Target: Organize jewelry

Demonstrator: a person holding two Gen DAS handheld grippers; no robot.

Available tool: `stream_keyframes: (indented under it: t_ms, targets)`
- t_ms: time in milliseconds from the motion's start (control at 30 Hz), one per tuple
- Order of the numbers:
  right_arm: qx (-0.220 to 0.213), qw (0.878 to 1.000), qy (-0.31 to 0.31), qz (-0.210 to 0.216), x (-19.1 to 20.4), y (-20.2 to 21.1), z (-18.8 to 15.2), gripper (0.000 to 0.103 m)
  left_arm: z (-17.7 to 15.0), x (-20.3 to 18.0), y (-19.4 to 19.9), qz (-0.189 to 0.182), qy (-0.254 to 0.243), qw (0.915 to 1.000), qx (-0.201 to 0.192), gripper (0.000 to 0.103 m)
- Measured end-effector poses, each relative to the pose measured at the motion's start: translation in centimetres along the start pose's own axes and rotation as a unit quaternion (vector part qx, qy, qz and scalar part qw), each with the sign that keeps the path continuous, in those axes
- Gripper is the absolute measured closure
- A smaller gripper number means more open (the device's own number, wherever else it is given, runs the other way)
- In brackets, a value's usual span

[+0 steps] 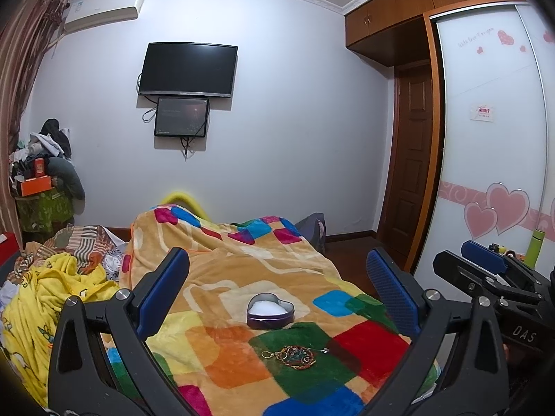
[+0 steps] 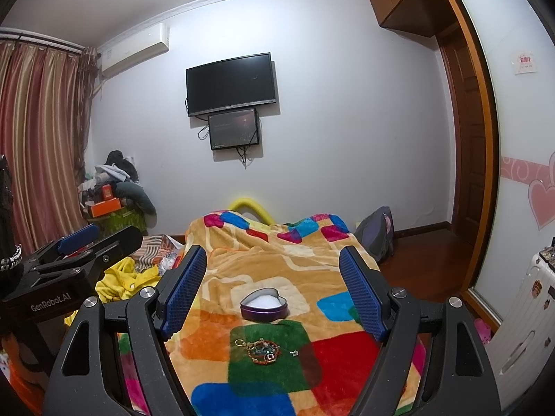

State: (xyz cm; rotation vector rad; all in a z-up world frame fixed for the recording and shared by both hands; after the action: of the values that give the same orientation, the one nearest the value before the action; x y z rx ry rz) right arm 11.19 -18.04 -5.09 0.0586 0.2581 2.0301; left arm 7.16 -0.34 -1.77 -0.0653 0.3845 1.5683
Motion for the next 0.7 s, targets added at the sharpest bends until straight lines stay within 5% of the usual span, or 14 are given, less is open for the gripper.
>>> stream_keyframes:
  t_ms: [700]
  targets:
    - [0.000,1.000,0.000,0.000,0.09,0.10,0.06,0.027,-0.15,-0.06,-0.20,-0.001,0.002,1.0000,0.006,0.000]
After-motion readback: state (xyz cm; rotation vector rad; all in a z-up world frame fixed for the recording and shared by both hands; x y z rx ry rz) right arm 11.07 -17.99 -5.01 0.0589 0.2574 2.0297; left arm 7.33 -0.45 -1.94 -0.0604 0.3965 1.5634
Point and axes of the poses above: each gripper's, at about its wrist camera, not at the fingertips, and y roughly against the way its jaws point, x to its left, z to its top, the point moved 7 cm from there along -y, roughly the way its jaws point, and after that the axes turned 11 degrees about y, right-handed, at the moved point
